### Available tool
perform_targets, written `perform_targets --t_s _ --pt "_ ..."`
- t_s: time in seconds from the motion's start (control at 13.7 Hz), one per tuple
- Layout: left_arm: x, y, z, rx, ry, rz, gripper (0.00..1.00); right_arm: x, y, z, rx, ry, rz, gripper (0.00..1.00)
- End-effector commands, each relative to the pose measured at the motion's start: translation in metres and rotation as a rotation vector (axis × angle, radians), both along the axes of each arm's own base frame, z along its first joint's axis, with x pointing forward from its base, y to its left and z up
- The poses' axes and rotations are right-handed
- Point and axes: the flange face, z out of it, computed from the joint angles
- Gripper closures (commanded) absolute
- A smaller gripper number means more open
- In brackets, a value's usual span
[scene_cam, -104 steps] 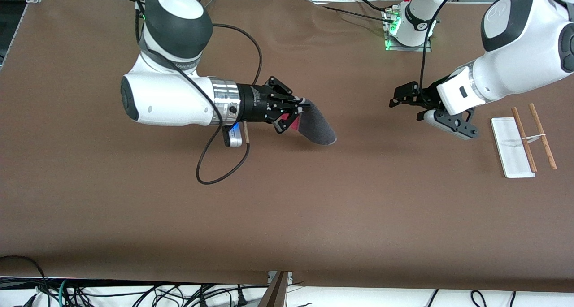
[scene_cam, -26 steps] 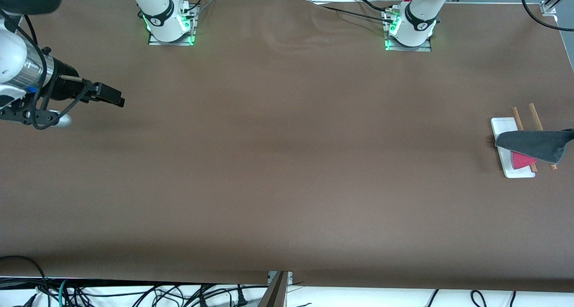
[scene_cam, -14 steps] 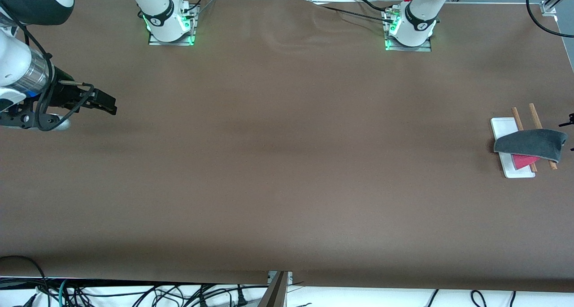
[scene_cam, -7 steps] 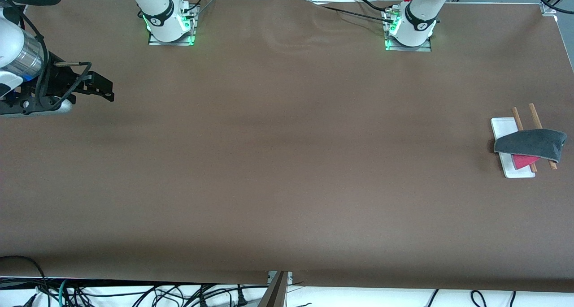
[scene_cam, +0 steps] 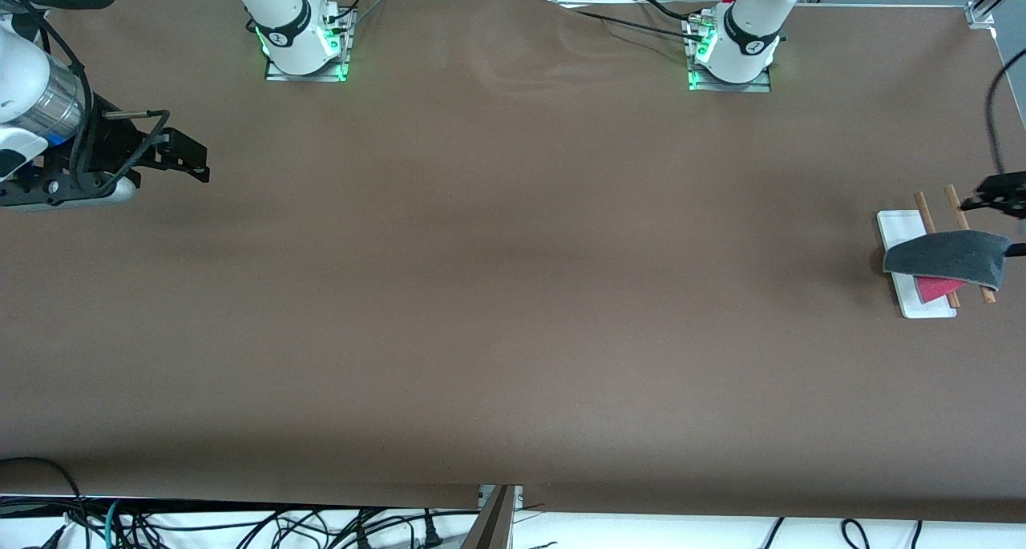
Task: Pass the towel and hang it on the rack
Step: 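Open the left gripper and raise it away from the rack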
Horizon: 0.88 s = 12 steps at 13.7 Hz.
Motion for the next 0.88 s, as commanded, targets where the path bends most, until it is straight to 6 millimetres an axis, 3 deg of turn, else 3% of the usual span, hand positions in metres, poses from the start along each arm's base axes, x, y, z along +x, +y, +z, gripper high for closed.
perform_targets --t_s 0.0,0.22,0.37,0.51,0.66,0.8 --pt "-0.004 -0.073 0.021 0.039 0.012 0.138 0.0 -0.004 -0.001 0.001 0.016 -0.009 0.012 0.01" --pt "-0.008 -0.151 0.033 0.077 0.015 0.287 0.0 -0.001 0.0 -0.001 0.015 -0.017 0.012 0.01" --pt "-0.021 -0.208 0.045 0.136 -0.011 0.355 0.0 -0.001 0.0 -0.002 0.015 -0.015 0.012 0.01" --pt "-0.031 -0.224 0.06 0.176 -0.052 0.425 0.0 -0.001 0.0 -0.004 0.015 -0.014 0.008 0.0" --pt "-0.032 -0.216 0.07 0.145 -0.172 0.481 0.0 0.001 0.0 -0.008 0.015 -0.012 0.008 0.01" --pt "-0.05 -0.204 0.067 0.125 -0.259 0.557 0.0 0.001 0.0 -0.009 0.013 -0.008 0.007 0.0"
